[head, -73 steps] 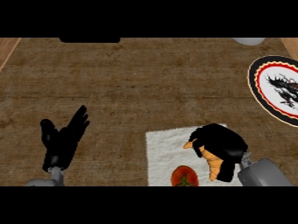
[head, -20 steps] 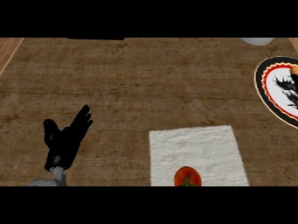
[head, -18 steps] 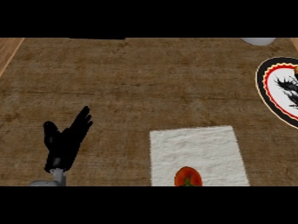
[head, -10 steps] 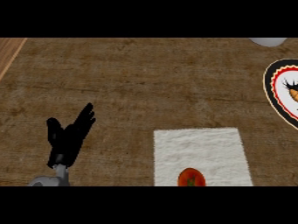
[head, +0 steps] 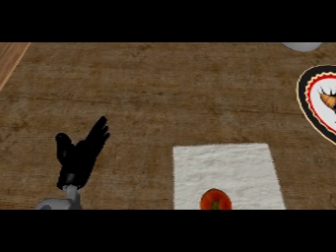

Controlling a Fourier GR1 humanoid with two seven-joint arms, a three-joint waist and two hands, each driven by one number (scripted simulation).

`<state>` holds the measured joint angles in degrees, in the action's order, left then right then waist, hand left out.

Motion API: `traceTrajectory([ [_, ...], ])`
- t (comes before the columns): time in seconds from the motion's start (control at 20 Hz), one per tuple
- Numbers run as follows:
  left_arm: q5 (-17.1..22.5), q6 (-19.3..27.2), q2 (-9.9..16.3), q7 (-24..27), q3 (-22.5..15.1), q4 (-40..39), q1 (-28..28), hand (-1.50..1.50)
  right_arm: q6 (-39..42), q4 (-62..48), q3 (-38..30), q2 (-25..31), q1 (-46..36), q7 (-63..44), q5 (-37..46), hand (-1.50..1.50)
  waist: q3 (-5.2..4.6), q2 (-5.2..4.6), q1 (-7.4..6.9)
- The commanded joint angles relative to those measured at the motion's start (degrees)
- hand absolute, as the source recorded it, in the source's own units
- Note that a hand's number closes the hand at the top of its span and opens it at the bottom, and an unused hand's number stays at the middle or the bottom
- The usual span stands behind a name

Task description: Pick the croissant from the placemat and place it in the plate

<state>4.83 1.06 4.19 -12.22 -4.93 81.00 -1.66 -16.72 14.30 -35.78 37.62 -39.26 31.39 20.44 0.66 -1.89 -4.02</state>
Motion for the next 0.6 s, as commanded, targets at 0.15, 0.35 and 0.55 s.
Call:
traceTrajectory([
  [0.15,-0.3,0.3,0.0,0.7,0.4,-0.5,0.5,0.0,7.2,-2.0,-8.3,3.3,0.7,5.4,-8.4,-1.5,-0.08,0.18,0.96],
  [0.35,0.2,0.5,-0.4,1.1,0.9,-1.2,0.6,0.0,13.6,-3.9,-10.0,5.6,2.2,5.8,-10.3,-1.5,-0.14,0.29,1.33],
  [0.55,1.2,-0.9,2.2,-0.7,2.5,0.4,1.3,0.0,25.5,-5.0,-10.6,8.9,6.1,7.4,-11.7,-1.5,-0.24,0.89,2.11],
])
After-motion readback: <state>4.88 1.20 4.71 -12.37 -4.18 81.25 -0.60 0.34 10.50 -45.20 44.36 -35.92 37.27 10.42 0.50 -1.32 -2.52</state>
